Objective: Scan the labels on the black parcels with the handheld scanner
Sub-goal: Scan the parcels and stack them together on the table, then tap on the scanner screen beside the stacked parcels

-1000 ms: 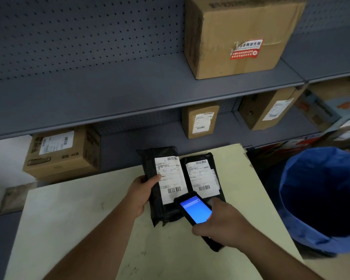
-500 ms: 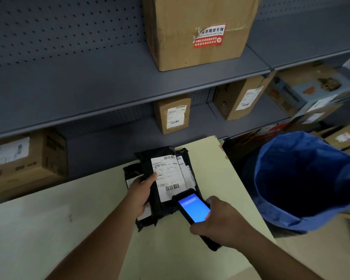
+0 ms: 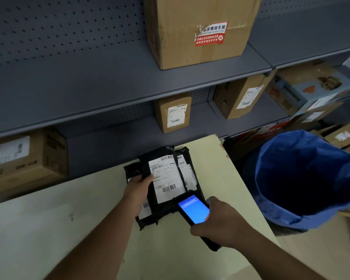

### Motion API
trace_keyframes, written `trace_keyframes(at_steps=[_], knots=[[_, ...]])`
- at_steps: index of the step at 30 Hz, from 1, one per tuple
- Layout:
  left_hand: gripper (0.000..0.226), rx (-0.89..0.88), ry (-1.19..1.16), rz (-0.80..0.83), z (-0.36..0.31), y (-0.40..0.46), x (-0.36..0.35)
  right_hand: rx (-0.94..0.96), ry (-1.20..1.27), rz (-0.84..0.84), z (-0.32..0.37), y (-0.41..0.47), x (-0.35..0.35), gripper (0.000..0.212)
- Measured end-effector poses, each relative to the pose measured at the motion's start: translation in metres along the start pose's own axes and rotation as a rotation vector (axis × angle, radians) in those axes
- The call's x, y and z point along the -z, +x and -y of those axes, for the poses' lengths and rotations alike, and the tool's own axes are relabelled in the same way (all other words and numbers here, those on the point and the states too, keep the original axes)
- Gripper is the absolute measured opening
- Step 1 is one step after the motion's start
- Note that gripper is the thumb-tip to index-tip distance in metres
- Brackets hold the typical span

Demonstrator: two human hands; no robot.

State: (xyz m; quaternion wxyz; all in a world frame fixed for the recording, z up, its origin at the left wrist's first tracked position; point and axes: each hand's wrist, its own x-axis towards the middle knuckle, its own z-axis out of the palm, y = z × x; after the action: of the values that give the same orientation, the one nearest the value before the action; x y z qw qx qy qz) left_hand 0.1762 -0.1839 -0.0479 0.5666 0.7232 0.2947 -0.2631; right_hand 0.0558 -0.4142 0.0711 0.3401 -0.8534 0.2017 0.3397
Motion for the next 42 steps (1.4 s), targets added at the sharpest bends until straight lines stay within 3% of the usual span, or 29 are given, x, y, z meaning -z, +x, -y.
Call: trace_keyframes(at_steps=[5, 8, 18, 23, 31, 42], knots=[[0.067, -0.077, 0.078, -0.087, -0.002, -0.019, 0.022, 0.022, -0.027, 0.011, 0.013, -0.004, -0.018, 0.053], [0.054, -0.118, 0.093, -0.127, 0.006, -0.027, 0.04, 0.044, -0.028, 0.022, 0.025, -0.006, -0.033, 0.053], [0.052, -0.069, 0.104, -0.229, 0.056, -0.048, 0.122, 0.056, 0.026, -0.05, 0.043, -0.011, -0.104, 0.044], [0.051, -0.006, 0.071, -0.263, 0.083, -0.056, 0.154, 0.053, -0.023, -0.132, 0.043, -0.014, -0.14, 0.051], [0.055, 0.054, -0.076, -0.267, 0.115, -0.062, 0.192, 0.046, -0.075, -0.202, 0.026, -0.023, -0.194, 0.072], [0.048, 0.065, -0.134, -0.239, 0.138, -0.064, 0.203, -0.056, -0.039, -0.203, 0.005, -0.014, -0.242, 0.073]])
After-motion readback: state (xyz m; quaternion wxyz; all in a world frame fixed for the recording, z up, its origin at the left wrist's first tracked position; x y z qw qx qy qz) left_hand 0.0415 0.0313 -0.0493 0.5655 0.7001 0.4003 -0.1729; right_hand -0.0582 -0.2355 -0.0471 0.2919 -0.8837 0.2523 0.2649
